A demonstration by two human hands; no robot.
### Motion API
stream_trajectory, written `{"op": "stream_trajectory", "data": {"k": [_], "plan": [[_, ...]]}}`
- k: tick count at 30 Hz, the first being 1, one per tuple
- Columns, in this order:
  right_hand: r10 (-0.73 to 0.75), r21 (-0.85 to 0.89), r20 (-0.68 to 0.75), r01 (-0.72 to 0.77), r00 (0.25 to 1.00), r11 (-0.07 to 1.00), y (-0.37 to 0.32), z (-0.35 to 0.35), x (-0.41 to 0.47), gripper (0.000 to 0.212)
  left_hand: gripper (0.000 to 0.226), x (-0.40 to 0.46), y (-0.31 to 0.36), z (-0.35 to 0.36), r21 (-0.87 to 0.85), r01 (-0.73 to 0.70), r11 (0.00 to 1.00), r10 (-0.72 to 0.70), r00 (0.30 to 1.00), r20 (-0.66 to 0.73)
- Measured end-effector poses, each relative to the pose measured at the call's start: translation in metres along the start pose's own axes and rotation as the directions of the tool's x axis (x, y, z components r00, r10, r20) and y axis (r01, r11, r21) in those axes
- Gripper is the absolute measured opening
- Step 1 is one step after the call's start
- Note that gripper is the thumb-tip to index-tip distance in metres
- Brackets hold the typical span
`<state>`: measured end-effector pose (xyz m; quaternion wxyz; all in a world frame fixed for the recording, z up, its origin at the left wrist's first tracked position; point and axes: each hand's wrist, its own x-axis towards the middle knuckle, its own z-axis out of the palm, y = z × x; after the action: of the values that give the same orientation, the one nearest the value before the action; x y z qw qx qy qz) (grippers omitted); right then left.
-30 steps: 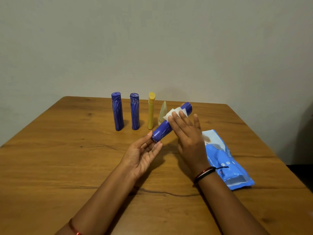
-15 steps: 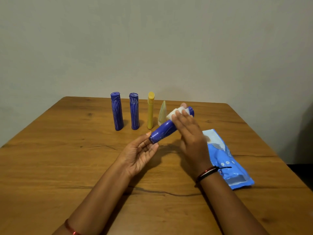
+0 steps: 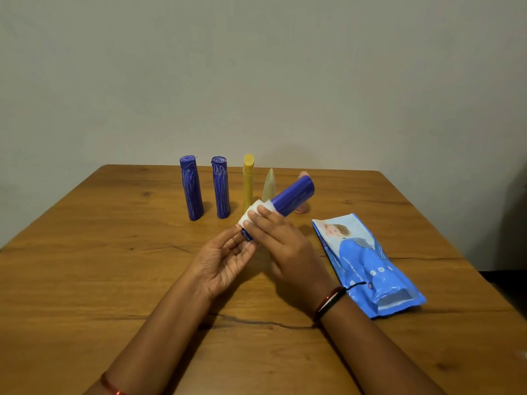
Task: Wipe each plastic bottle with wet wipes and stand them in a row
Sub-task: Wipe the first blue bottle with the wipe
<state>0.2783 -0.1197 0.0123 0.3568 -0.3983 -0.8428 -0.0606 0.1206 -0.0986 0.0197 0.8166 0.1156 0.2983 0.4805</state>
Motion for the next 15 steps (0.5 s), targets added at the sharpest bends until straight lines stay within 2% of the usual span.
{"op": "stream_trajectory", "data": {"k": [2, 4, 6, 8, 10, 12, 15], "plan": [[0.019, 0.002, -0.033, -0.019, 0.999, 1.000, 0.007, -0.001, 0.002, 0.061, 0.033, 0.000, 0.001, 0.000, 0.017, -0.004, 1.000, 0.004, 1.000, 0.001], [0.116, 0.017, -0.150, -0.115, 0.982, 0.993, 0.022, -0.005, 0.003, 0.061, 0.038, 0.000, 0.001, 0.001, 0.050, -0.003, 0.999, 0.004, 1.000, -0.018], [0.229, 0.026, -0.282, -0.231, 0.932, 0.973, 0.038, -0.010, 0.003, 0.061, 0.036, -0.001, -0.001, 0.002, 0.064, 0.019, 0.998, -0.017, 1.000, -0.024], [0.282, 0.024, -0.347, -0.292, 0.894, 0.956, 0.047, -0.013, 0.001, 0.062, 0.034, -0.002, -0.003, 0.003, 0.078, 0.037, 0.996, -0.035, 0.999, -0.028], [0.289, 0.021, -0.337, -0.300, 0.896, 0.954, 0.045, -0.013, 0.000, 0.061, 0.036, -0.002, -0.004, 0.003, 0.073, 0.046, 0.996, -0.044, 0.998, -0.035], [0.262, 0.025, -0.260, -0.264, 0.929, 0.964, 0.034, -0.010, 0.000, 0.062, 0.033, -0.001, -0.004, 0.004, 0.043, 0.052, 0.998, -0.050, 0.998, -0.039], [0.129, 0.043, -0.100, -0.125, 0.987, 0.991, 0.014, -0.001, -0.001, 0.068, 0.034, 0.000, -0.003, 0.002, -0.009, 0.053, 0.999, -0.053, 0.998, -0.018]]}}
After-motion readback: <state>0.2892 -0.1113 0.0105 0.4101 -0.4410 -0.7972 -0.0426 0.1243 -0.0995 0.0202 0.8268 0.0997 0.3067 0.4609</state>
